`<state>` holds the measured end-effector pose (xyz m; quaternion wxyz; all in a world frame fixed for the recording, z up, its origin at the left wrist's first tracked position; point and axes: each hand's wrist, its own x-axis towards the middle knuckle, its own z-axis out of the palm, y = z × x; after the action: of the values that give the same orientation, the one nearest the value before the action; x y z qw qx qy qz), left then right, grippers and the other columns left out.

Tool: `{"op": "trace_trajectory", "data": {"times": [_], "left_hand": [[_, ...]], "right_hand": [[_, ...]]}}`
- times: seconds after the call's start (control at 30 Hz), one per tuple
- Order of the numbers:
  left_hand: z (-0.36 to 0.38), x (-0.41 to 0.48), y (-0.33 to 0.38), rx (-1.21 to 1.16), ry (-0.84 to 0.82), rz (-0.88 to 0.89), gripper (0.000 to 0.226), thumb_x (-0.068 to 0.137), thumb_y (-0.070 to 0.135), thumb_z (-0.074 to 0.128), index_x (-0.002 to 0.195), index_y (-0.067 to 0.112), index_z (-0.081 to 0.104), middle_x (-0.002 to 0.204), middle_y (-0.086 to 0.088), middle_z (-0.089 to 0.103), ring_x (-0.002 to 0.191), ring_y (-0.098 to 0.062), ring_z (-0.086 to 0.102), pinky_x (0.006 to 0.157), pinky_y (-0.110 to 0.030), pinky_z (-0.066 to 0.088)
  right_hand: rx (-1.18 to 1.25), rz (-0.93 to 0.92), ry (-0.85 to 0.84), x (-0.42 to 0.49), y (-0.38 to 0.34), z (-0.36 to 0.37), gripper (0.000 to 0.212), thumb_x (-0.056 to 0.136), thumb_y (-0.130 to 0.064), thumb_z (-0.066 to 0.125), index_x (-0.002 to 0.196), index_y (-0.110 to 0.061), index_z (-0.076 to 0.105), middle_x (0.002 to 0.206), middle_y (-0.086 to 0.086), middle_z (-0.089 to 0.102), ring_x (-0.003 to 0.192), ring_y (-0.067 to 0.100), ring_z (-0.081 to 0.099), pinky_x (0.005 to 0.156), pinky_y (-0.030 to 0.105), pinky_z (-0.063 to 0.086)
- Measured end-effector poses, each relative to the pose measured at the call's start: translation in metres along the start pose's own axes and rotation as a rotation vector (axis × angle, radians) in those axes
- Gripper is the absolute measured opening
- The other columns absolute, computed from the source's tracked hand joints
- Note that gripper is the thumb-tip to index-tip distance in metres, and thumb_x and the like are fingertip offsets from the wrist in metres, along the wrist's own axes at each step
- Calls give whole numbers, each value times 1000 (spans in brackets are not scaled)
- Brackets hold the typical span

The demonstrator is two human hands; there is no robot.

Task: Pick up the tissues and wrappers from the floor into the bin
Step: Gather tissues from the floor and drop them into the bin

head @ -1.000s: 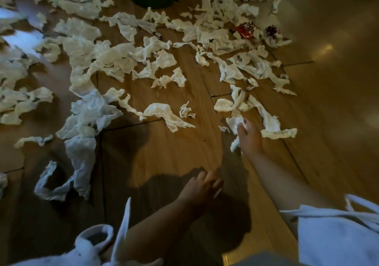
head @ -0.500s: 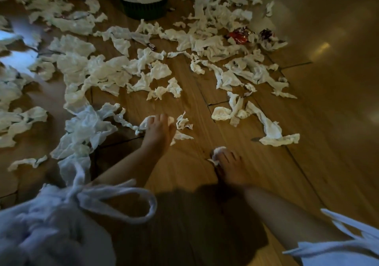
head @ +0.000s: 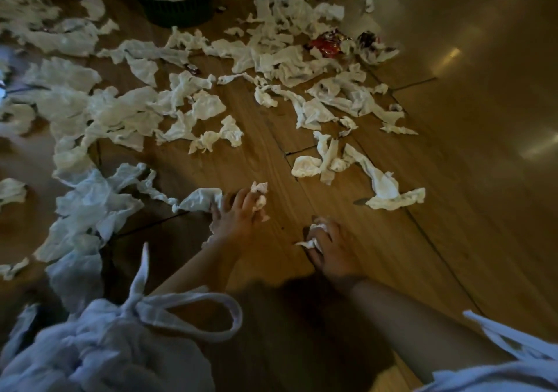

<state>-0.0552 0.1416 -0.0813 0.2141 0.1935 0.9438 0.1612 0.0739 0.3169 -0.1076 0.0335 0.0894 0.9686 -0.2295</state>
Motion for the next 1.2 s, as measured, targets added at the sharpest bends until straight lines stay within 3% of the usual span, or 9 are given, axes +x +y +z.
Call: {"op": "trace_trajectory", "data": {"times": [0.1,0.2,0.33,0.43,0.53,0.67,0.8,1.03,1.2], "left_hand": [[10,-27,1,-11,6,77,52,95,42,38,142,30,19,152,3,13,143,-25,5,116,-49,6],[17,-46,-3,-22,-68,93,51,92,48,41,137,32,25,146,3,19,140,-22,11,115,-47,9],[13,-58,-2,9,-124,96,51,91,49,43,136,27,34,147,1,29,139,-20,20,116,-42,13],[0,-61,-1,-142,-53,26,44,92,40,48,133,23,40,143,0,38,136,-19,30,115,-41,21],[-10,-61,-4,-367,136,-124,36,93,36,45,126,21,46,136,-3,47,132,-23,36,111,-48,30],[-12,-64,-19,-429,156,-333,50,96,37,40,141,19,30,152,-8,26,143,-26,15,116,-46,9],[2,-77,-34,-332,154,-343,50,94,41,42,141,29,28,157,1,6,145,-22,-8,115,-51,-10],[20,-101,-41,-321,57,-242,51,94,54,27,137,28,29,157,6,1,145,-18,-12,116,-48,-4],[26,-108,-25,-279,100,-241,41,96,44,33,132,25,34,150,0,18,141,-23,8,114,-41,11]], "right_hand": [[29,-87,-59,16,-10,-8,33,87,-29,40,100,-8,62,106,12,61,101,35,58,89,32,35],[159,-12,-116,51,-26,-29,22,95,-24,42,111,-15,54,114,6,55,103,23,52,86,30,43],[76,77,108,119,-34,-49,41,93,-12,48,134,-8,42,143,14,35,127,29,40,100,31,36],[-67,205,-86,147,-26,-44,55,95,-17,46,145,-13,25,154,12,19,138,32,25,111,37,24],[-3,181,1,118,-30,-27,44,96,-21,44,138,-14,37,145,7,35,131,29,32,105,37,30],[310,116,202,60,-47,6,41,94,-42,40,124,-16,52,130,5,46,121,21,41,100,40,40],[307,126,112,56,-64,14,56,92,-48,42,137,-15,37,140,9,35,130,23,30,107,40,33],[82,-11,-311,113,-77,-5,70,92,-52,40,148,-33,3,157,-3,-15,142,26,-24,115,50,0],[56,-211,-188,89,-78,15,43,95,-33,43,137,-23,41,152,1,29,144,24,13,116,42,15]]}}
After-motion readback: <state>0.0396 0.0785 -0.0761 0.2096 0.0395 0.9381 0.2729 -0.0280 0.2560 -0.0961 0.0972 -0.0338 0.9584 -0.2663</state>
